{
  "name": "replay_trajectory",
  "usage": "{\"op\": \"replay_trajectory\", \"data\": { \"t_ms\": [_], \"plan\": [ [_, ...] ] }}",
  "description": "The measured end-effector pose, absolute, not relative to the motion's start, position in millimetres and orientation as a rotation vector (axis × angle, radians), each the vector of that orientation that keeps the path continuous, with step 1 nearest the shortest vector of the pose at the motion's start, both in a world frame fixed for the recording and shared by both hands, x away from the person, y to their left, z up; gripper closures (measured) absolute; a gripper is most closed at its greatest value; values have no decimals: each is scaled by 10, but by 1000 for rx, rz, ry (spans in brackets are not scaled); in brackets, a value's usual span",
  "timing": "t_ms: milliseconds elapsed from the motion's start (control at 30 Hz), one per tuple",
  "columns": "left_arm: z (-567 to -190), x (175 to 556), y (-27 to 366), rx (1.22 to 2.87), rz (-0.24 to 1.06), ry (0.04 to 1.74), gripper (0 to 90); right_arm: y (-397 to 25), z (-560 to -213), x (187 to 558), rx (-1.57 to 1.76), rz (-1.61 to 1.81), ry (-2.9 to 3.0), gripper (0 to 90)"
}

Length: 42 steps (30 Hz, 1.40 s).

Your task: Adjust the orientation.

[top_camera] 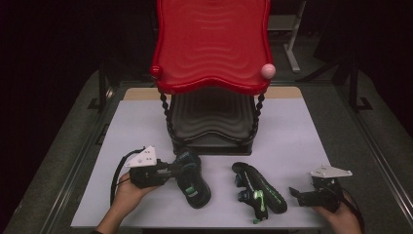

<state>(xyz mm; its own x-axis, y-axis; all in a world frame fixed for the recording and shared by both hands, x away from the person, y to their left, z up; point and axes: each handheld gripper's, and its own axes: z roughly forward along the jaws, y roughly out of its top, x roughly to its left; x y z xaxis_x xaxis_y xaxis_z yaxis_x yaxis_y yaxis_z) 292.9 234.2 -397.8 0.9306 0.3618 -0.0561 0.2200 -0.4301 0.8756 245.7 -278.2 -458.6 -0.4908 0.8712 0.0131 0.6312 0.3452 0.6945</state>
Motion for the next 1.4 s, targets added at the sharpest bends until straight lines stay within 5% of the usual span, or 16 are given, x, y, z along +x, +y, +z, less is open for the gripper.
{"op": "replay_trajectory", "data": {
  "t_ms": [400,933,1033,1100,1400],
  "plan": [
    [-4006,3002,2089,2021,167,410,721,-2783,-4586,2457,1324,921,2253,16],
    [-3913,2763,1802,1963,-57,294,665,-2784,-4587,2457,1323,922,2253,16],
    [-3947,2753,1764,1986,-52,282,690,-2784,-4587,2457,1322,922,2253,16],
    [-3968,2753,1758,2000,-54,268,832,-2784,-4587,2457,1322,923,2253,16],
    [-3925,2664,1893,2003,-64,257,869,-2785,-4587,2457,1322,923,2253,17]
  ]
}}
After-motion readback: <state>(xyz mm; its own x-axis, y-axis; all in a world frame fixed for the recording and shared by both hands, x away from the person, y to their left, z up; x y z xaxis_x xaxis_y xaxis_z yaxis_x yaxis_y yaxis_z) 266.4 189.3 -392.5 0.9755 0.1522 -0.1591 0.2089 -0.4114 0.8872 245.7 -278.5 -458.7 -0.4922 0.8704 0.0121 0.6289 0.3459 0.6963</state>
